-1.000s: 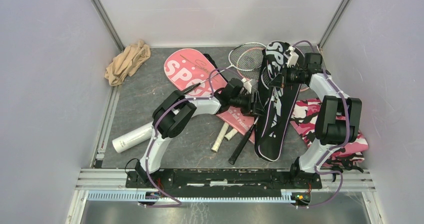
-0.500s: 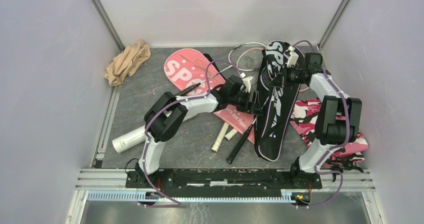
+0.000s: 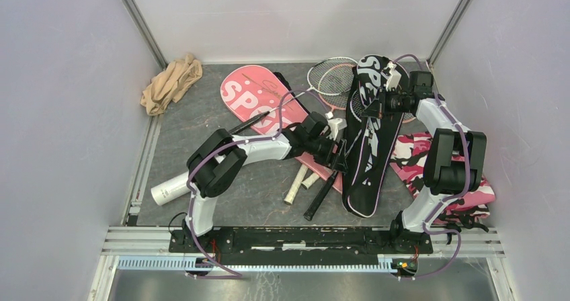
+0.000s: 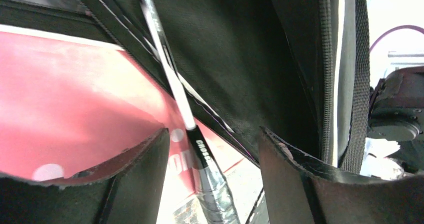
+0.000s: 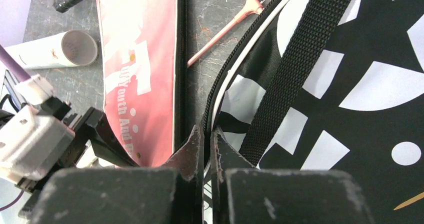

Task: Pack up the badminton gear
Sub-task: Place the racket in the racket bag.

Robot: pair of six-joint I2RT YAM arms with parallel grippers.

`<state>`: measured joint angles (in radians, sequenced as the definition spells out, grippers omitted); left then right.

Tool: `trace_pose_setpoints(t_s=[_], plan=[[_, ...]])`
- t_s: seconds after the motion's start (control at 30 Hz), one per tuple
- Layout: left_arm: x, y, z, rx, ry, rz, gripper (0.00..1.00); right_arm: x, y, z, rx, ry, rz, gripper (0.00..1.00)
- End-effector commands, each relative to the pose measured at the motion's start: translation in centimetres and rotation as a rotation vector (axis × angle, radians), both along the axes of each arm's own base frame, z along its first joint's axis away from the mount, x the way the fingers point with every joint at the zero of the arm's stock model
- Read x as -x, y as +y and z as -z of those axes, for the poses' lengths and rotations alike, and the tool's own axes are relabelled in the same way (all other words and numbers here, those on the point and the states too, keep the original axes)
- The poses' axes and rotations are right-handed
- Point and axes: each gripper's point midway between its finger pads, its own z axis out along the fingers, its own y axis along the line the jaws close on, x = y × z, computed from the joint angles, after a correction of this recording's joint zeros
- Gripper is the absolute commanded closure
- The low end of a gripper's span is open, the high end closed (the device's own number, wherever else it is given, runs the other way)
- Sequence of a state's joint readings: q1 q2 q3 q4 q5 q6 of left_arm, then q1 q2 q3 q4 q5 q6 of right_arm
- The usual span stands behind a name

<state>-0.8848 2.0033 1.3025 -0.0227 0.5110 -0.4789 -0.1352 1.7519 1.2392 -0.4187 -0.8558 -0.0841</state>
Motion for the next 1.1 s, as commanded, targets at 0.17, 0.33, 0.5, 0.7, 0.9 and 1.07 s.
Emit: trace_pose_setpoints(t_s=[0.17, 0.33, 0.5, 0.7, 0.9, 1.07], plan=[[3.3, 1.1, 1.9, -0.102, -0.026, 0.091, 0.34, -0.3, 0.0, -1.5, 0.001, -0.062, -0.023, 1.00], [4.1, 0.6, 2.6, -0.118, -0.015, 0.099, 0.44, 0.1, 0.0, -1.4, 0.002, -0.061, -0.026, 1.00], [3.8, 0.2, 2.2, -0.108, -0.008, 0.085, 0.61, 0.4, 0.1, -1.3, 0.003, -0.060, -0.031, 1.00], [3.5, -0.4, 0.7, -0.074, -0.016, 0.086, 0.74, 0.6, 0.0, -1.4, 0.007, -0.065, -0.034, 1.00], [3.2, -1.2, -0.9, -0.033, 0.018, 0.077, 0.91, 1.2, 0.1, -1.0, 0.010, -0.059, -0.040, 1.00], [2.6, -2.2, -2.5, 0.004, 0.078, 0.041, 0.98, 1.7, 0.1, -0.5, 0.012, -0.046, -0.041, 1.00]])
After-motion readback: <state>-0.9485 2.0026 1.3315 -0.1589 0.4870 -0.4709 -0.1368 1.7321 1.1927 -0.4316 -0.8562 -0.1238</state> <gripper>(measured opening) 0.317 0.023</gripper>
